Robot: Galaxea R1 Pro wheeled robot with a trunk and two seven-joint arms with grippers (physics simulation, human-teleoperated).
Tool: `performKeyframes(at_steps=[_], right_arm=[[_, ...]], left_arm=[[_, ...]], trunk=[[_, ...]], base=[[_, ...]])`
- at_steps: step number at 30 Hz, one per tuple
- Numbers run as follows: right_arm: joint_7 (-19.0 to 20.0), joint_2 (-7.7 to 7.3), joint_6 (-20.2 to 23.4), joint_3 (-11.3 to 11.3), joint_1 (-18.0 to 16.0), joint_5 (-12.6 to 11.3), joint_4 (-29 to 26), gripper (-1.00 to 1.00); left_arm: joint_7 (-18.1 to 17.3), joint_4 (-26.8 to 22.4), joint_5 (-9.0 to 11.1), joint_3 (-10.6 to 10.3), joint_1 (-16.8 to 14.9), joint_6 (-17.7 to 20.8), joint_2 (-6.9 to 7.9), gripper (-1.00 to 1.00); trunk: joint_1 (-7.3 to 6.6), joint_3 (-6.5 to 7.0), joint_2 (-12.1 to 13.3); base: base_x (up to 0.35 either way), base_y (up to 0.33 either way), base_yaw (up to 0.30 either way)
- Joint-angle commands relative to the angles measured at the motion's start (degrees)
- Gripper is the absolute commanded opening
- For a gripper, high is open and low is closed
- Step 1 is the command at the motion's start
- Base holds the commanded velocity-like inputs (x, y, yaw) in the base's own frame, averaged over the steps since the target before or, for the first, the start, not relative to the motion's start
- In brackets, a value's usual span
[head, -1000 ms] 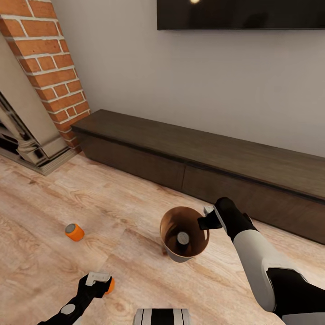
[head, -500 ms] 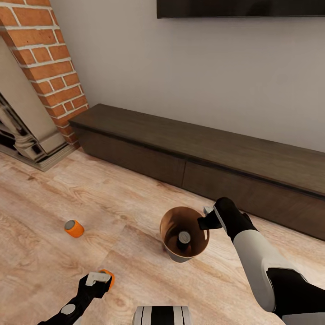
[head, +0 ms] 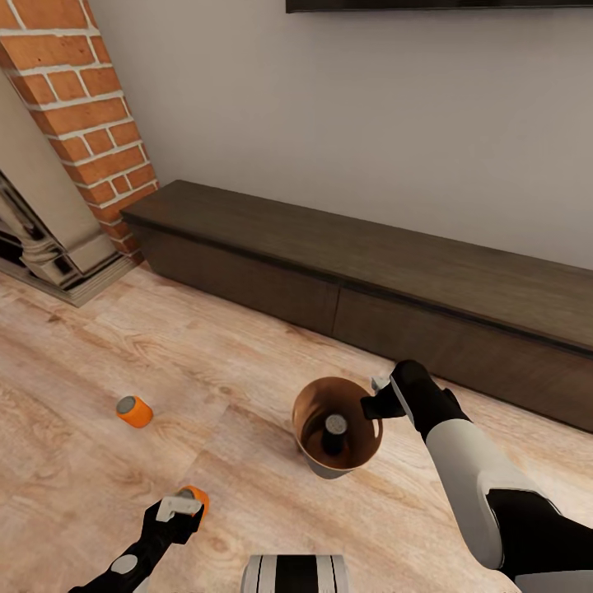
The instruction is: Put the three can of soda from the living room inside the tash can in the kitchen.
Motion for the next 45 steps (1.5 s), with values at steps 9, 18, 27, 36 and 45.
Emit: performKeyframes(at_steps=[9, 18, 27, 36, 45], right_arm=[[0.40, 0.04, 0.30, 0.00, -0.02, -1.74, -0.03, -1.00], [0.40, 0.08, 0.30, 0.00, 0.01, -1.74, -0.02, -1.00], [0.40, 0.10, 0.30, 0.00, -0.01, -1.74, -0.07, -1.00], [0.40, 0.11, 0.30, 0.00, 0.01, -1.74, -0.08, -1.00], [0.40, 0.09, 0.30, 0.00, 0.01, -1.74, -0.08, -1.00]], left_arm=[[0.08, -0.02, 0.04, 0.07, 0.01, 0.01, 0.00, 1.00], [0.15, -0.01, 0.08, 0.08, -0.02, 0.24, 0.00, 1.00], [0.17, -0.02, 0.09, 0.09, 0.01, 0.13, 0.00, 1.00], [0.17, -0.02, 0.09, 0.09, -0.01, 0.15, 0.00, 1.00], [0.17, -0.02, 0.03, 0.04, 0.02, 0.09, 0.00, 1.00]], trunk=[[-0.01, 0.00, 0.00], [-0.01, 0.00, 0.00], [0.05, -0.44, -0.03], [0.07, -0.66, -0.04], [0.07, -0.66, -0.04]], base=[[0.002, 0.000, 0.000], [0.162, 0.000, 0.000], [0.023, 0.000, 0.000], [0.001, 0.000, 0.000], [0.000, 0.000, 0.000]])
